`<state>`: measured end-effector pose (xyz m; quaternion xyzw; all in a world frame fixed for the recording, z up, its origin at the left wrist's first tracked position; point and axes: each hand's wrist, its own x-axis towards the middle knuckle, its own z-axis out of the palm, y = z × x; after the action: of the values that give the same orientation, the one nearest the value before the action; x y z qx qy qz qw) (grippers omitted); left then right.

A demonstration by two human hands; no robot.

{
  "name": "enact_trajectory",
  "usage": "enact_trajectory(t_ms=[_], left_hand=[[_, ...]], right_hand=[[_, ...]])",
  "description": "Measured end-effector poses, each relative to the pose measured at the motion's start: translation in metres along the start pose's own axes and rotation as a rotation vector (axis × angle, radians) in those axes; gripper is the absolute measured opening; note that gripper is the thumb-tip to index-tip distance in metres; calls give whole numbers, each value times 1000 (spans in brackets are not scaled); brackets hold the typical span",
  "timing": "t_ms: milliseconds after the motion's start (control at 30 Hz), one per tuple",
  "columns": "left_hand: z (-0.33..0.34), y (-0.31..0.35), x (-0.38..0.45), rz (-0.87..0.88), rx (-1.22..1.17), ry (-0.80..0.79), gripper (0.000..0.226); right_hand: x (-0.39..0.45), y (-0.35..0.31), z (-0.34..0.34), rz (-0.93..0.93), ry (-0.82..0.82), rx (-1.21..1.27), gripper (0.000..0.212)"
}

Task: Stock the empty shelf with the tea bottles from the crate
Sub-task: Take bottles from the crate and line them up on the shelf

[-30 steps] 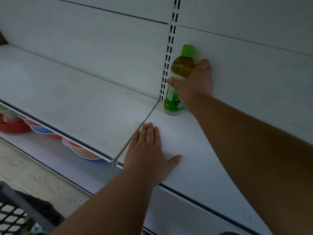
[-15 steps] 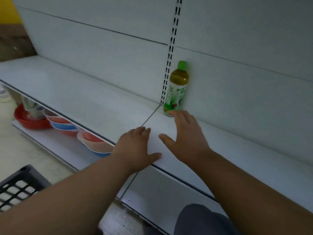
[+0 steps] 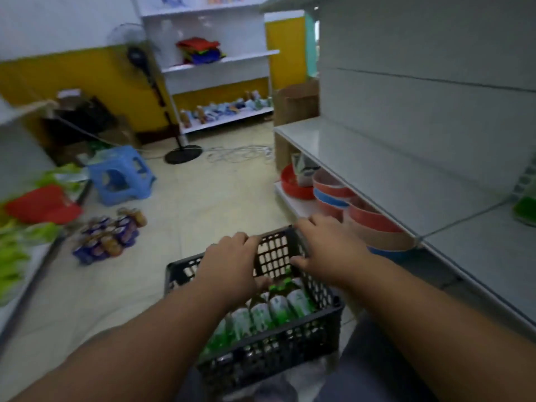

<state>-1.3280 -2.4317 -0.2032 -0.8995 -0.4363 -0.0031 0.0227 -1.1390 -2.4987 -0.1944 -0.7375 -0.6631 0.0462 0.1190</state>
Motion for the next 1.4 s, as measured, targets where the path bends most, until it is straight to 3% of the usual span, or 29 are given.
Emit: enact_trajectory(t_ms=[167,333,600,867,1067,1233,1400], left_hand=[[15,-75,-65,-270,-11,-32,85],[88,-123,-96,-408,-122,-93,79],[211,-183,-68,-393,-232,-96,76],[288,-233,-33,-426,-115,-215,113],[303,-234,-33,-412,-56,-175,115],[306,-236,-31,-439,-130,-182,116],[302,-237,-31,-436,-116,-198,118]], right_hand=[[23,-78,32,-164,-120,-45,59],[50,-117,110,-201,-270,3,57],[108,-145,246,-75,-574,106,55],[170,-160,362,188,-658,283,59],[196,-163,432,274,-798,178,73],[208,-179,478,244,-915,0,64],[197,-177,493,366,-826,84,68]])
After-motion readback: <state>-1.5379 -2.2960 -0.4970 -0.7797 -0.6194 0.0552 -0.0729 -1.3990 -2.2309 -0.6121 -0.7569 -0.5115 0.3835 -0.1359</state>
